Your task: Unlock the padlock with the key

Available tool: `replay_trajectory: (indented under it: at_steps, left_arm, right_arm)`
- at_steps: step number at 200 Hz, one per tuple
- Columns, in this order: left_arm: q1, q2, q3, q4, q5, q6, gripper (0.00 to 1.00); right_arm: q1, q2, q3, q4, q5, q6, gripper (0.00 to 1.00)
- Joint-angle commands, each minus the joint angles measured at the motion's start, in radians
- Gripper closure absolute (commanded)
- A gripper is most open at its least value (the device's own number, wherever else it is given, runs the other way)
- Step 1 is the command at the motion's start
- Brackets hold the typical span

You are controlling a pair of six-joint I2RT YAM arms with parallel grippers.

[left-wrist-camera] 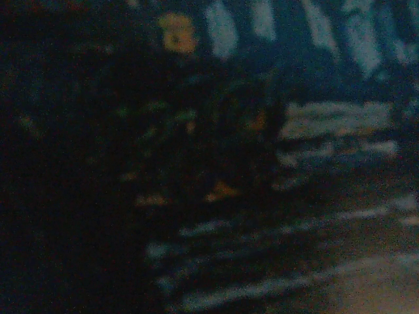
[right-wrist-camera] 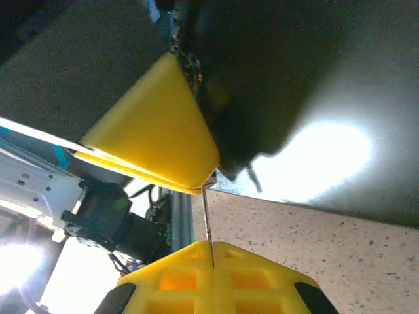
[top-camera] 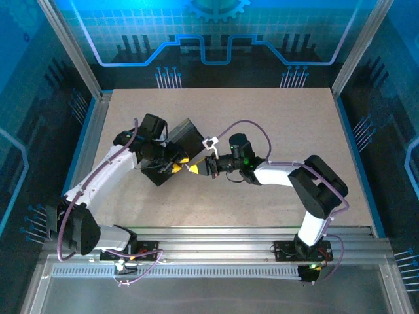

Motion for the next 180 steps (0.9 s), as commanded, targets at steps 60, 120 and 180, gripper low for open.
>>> replay_trajectory:
  at_steps: [60, 120, 180]
  left_arm:
    - [0.031, -0.049, 0.005, -0.085, 0.060, 0.082, 1.00]
    - [0.057, -0.062, -0.015, -0.041, 0.109, 0.041, 1.00]
    - [0.093, -0.084, -0.039, -0.018, 0.156, 0.021, 1.00]
  right_arm:
    - [-0.018, 0.018, 0.057, 0.097, -0.038, 0.072, 1.00]
    - [0.022, 0.047, 0.072, 0.095, -0.001, 0.050, 1.00]
    - [0.027, 0.049, 0.043, 0.190, 0.012, 0.059, 1.00]
